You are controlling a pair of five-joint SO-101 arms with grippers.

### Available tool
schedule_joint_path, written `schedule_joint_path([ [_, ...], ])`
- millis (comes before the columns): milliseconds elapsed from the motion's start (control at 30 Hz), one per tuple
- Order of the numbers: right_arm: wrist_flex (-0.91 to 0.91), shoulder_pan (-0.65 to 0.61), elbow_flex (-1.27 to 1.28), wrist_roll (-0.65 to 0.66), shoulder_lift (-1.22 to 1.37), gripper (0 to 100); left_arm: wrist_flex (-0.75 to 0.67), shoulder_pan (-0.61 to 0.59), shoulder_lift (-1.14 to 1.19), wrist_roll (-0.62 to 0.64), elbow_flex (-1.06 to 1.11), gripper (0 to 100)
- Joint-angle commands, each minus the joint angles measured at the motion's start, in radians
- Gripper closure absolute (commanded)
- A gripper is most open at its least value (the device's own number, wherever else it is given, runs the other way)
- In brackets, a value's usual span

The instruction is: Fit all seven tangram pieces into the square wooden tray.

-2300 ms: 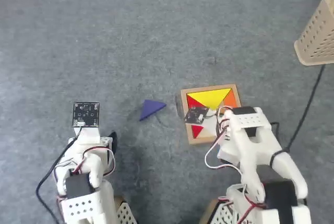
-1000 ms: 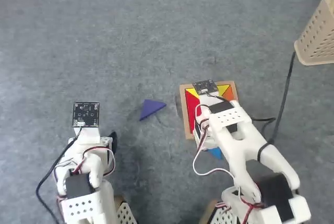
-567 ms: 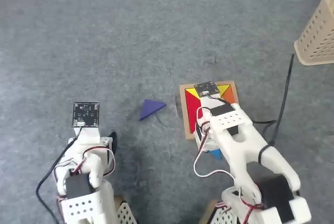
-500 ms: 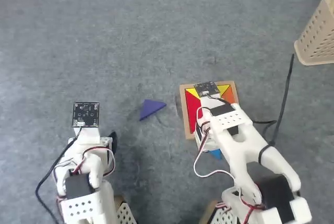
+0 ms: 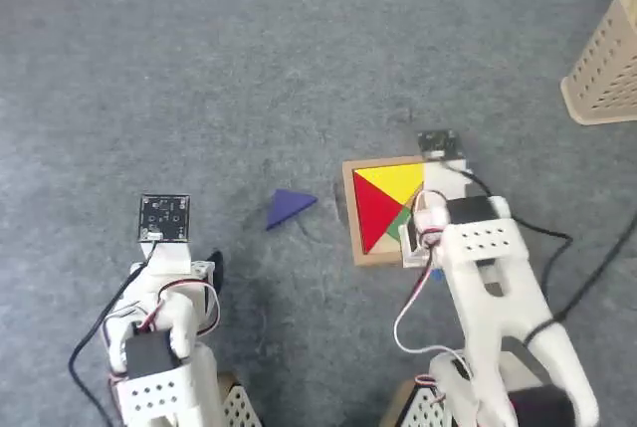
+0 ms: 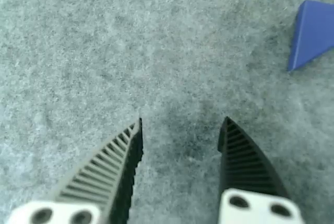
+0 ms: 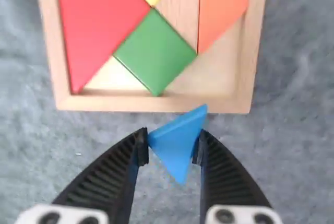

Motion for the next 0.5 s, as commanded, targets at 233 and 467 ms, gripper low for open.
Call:
schedule_joint_path([
  [233,0.045,-0.107,-0.316,-0.12,0.179,90.0,0.006,-0.005,-0.017,0.008,-0.004,77],
  [467,-0.001,-0.222,-0.457,-0.279,0.481,90.3,0.006,-0.005,-0.017,0.008,-0.004,77],
])
